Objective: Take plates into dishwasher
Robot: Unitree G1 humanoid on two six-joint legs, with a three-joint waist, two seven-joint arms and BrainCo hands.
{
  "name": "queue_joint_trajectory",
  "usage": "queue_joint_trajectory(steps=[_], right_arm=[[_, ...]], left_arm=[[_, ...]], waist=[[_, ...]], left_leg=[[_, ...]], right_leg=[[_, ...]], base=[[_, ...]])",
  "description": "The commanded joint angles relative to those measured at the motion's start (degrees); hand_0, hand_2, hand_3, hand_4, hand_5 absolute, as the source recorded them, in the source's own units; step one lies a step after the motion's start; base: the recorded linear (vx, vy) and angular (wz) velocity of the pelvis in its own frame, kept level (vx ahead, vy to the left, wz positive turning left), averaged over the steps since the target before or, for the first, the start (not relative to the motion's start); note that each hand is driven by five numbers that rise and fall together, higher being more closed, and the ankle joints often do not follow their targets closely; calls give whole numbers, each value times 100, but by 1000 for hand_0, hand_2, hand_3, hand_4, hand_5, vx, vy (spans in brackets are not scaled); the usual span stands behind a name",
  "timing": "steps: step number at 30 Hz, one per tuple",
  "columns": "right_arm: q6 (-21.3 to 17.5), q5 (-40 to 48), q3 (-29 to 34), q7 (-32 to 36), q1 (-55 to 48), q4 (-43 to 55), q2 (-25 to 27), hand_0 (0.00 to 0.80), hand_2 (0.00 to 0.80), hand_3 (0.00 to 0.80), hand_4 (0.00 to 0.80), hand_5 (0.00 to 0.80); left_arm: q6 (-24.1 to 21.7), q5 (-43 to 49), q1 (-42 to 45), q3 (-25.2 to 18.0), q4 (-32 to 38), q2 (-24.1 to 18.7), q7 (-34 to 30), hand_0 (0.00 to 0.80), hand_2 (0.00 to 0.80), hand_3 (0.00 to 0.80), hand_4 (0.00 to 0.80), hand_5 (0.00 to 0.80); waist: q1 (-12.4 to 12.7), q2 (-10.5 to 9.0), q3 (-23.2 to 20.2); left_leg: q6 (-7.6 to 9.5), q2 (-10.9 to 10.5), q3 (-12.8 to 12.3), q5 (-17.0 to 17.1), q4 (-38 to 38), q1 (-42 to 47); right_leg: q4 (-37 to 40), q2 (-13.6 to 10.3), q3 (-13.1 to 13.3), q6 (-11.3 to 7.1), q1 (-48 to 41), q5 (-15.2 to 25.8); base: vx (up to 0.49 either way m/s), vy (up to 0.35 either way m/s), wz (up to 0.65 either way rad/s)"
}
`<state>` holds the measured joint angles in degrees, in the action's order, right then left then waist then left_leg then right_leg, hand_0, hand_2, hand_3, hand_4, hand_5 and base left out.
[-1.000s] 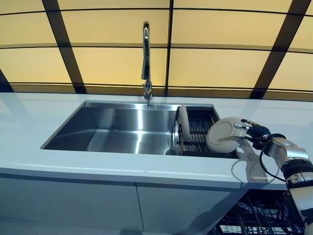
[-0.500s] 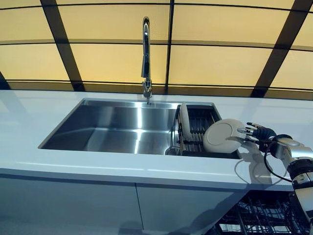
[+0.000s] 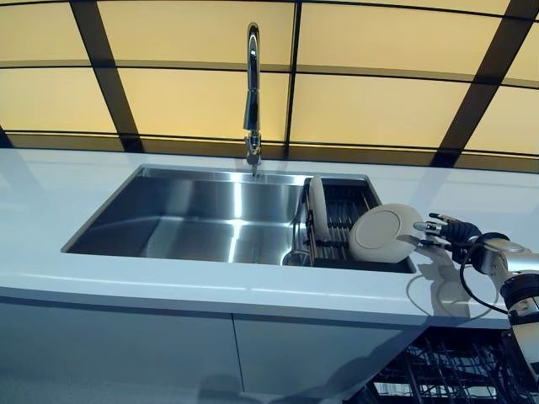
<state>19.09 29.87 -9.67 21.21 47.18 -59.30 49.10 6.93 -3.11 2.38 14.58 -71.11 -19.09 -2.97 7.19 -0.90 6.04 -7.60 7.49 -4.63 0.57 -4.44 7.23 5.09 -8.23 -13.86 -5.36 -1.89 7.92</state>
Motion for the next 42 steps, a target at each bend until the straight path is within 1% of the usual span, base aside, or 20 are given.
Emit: queue_joint_trajectory(steps=[1,2,5,6,7,9,13,16,21,26,34,42], right_arm=[[337,-124,-331,369,322,-349,217,0,0,0,0,0],[421,-178,-318,524,303,-411,216,0,0,0,0,0],[1003,-636,-354,1311,221,-616,257,0,0,0,0,0],[1110,-724,-387,1475,210,-695,269,0,0,0,0,0],[1350,-1033,-432,1749,189,-882,285,0,0,0,0,0],[1484,-1340,-541,2106,186,-1162,308,0,0,0,0,0],[1540,-1517,-687,2130,293,-1310,345,0,0,0,0,0],[1751,-1619,-818,2250,452,-1367,390,0,0,0,0,0],[1826,-1633,-838,2414,514,-1392,473,0,0,0,0,0],[1820,-1647,-835,2429,538,-1393,488,0,0,0,0,0],[1728,-1650,-845,2466,585,-1433,548,0,0,0,0,0],[1649,-1543,-900,2399,722,-1439,515,0,0,0,0,0]], left_arm=[[-44,53,-264,176,-298,-242,-43,0,0,0,0,0],[-49,45,-271,182,-306,-250,-53,0,0,0,0,0],[-51,74,-278,161,-320,-274,-86,0,0,0,0,0],[-56,79,-283,163,-327,-285,-93,0,0,0,0,0],[-61,90,-293,155,-336,-306,-107,0,0,0,0,0],[-52,89,-302,173,-320,-327,-117,0,0,0,0,0],[-38,88,-295,192,-260,-379,-161,0,0,0,0,0],[8,57,-275,221,-175,-424,-184,0,0,0,0,0],[43,64,-237,263,-69,-473,-220,0,0,0,0,0],[73,21,-234,275,9,-508,-230,0,0,0,0,0],[49,10,-218,329,68,-555,-229,0,0,0,0,0],[-98,-67,-238,379,129,-592,-255,0,0,0,0,0]], waist=[[49,-254,122],[54,-255,129],[72,-266,139],[78,-268,140],[94,-269,150],[128,-269,163],[176,-264,180],[211,-260,176],[246,-256,189],[257,-239,194],[287,-210,214],[320,-130,344]], left_leg=[[297,-224,70,214,-56,-232],[300,-225,74,213,-56,-238],[301,-232,78,211,-56,-259],[300,-231,82,213,-56,-265],[300,-233,92,219,-56,-275],[299,-238,127,225,-56,-290],[289,-244,170,241,-56,-311],[285,-255,209,262,-56,-346],[288,-267,231,275,-56,-363],[299,-275,241,293,-56,-381],[307,-291,284,300,-56,-392],[303,-301,346,338,-56,-480]], right_leg=[[-52,-123,162,-120,-355,-276],[-52,-123,158,-120,-353,-278],[-45,-121,144,-118,-344,-276],[-44,-120,143,-119,-339,-273],[-43,-118,127,-116,-337,-270],[-30,-110,123,-113,-340,-267],[-16,-100,100,-115,-342,-258],[-19,-96,84,-121,-324,-253],[-24,-98,52,-124,-324,-253],[-26,-89,54,-127,-310,-245],[-27,-85,37,-132,-305,-238],[-31,-86,18,-123,-233,-218]], base=[[0,0,0],[0,0,0],[0,0,0],[0,0,0],[0,0,0],[0,0,0],[0,0,0],[0,0,0],[-3,-4,2],[-3,-4,5],[0,0,0],[-20,-6,3]])
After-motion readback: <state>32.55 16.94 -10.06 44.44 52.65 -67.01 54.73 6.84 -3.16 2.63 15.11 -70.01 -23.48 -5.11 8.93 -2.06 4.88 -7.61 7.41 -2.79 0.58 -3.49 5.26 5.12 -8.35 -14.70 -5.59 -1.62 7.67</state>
